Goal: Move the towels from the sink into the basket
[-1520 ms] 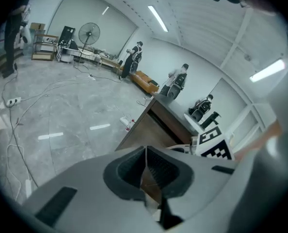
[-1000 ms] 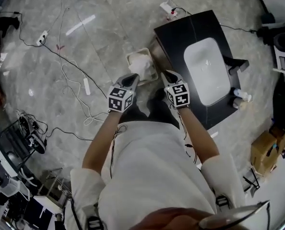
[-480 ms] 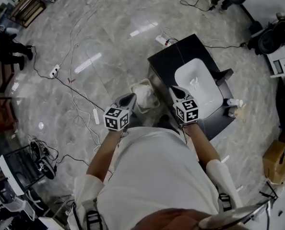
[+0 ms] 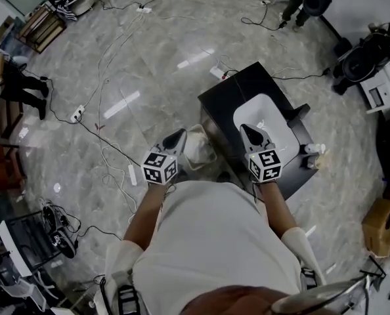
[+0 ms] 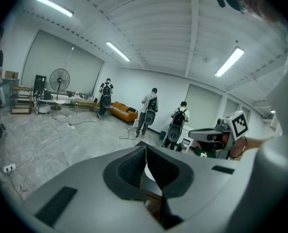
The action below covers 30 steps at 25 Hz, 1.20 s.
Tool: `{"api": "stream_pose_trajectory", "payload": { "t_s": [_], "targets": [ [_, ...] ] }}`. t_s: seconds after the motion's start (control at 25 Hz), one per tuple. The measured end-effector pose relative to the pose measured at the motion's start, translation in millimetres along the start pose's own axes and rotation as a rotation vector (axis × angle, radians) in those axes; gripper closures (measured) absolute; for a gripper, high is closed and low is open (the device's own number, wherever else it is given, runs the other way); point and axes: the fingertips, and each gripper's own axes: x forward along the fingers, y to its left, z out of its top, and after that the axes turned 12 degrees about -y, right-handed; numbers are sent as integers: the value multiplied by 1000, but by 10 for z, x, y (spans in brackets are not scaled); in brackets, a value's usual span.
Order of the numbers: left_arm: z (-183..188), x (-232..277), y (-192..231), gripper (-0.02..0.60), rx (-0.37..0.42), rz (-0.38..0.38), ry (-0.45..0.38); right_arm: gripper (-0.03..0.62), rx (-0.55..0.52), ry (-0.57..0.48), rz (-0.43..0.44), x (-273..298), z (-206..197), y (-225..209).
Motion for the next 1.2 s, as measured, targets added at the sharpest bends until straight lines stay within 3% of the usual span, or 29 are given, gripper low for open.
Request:
{"api": "stream_pose_trajectory", "payload": {
  "t_s": [0.36, 0.6, 1.2],
  "targets": [
    [258, 0, -63, 569, 20, 2, -63, 592, -41, -75, -35, -180, 227, -94],
    [262, 19, -59, 569, 23, 6, -65, 594, -75, -85, -26, -194, 270, -82],
    [186, 21, -5, 569, 15, 9, -47, 594, -47, -94, -30, -153, 265, -80]
  ]
}}
